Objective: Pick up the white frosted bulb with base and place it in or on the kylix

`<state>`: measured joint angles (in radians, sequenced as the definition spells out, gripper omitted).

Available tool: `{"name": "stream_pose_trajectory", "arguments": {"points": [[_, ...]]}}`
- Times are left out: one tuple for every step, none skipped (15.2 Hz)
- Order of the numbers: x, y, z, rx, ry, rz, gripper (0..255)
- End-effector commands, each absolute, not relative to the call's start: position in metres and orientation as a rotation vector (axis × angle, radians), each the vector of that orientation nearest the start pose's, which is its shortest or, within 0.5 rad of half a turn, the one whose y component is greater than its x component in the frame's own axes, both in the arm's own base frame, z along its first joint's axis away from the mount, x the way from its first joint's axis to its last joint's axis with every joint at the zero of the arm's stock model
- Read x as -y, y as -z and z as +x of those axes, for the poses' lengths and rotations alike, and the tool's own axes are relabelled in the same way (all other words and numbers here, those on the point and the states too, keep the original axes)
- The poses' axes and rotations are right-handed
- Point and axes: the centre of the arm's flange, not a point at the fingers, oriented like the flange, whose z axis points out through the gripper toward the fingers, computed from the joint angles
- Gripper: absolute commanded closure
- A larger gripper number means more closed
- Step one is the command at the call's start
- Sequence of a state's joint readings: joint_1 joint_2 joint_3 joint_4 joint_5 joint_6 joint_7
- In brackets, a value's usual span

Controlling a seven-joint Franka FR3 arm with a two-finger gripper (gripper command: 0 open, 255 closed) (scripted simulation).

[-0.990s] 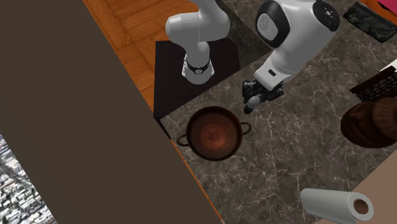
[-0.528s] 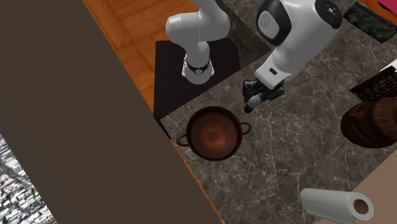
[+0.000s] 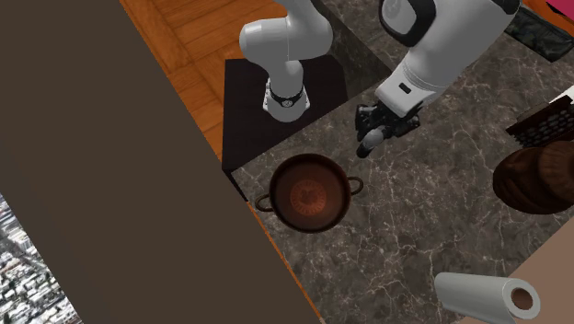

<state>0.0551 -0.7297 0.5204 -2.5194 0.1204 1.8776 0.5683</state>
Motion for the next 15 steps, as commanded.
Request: {"name": "stream_pose_trajectory", "arguments": {"points": [[-0.213,-0.496,0.29,-0.235,0.216,-3.309,255],[-0.213,-0.501,0.29,-0.235,0.216,-3.309,255],[-0.213,-0.506,0.29,-0.235,0.216,-3.309,255],[-0.213,-0.512,0.29,-0.235,0.216,-3.309,255],[-0.213,-0.517,0.29,-0.235,0.216,-3.309,255],[-0.213,-0.522,0.29,-0.235,0.216,-3.309,255],[-0.213,-0.527,0.29,-0.235,0.216,-3.309,255],[-0.213,-0.533,0.29,-0.235,0.216,-3.309,255],[-0.213,-0.538,0.29,-0.235,0.216,-3.309,255],[-0.213,-0.543,0.29,-0.235,0.216,-3.309,255],[-0.213,-0.549,0.29,-0.235,0.216,-3.309,255],[-0.213,-0.554,0.29,-0.235,0.216,-3.309,255],[-0.213,-0.559,0.29,-0.235,0.216,-3.309,255],[-0.213,-0.564,0.29,-0.235,0.216,-3.309,255],[-0.213,-0.57,0.29,-0.235,0.216,-3.309,255]]}}
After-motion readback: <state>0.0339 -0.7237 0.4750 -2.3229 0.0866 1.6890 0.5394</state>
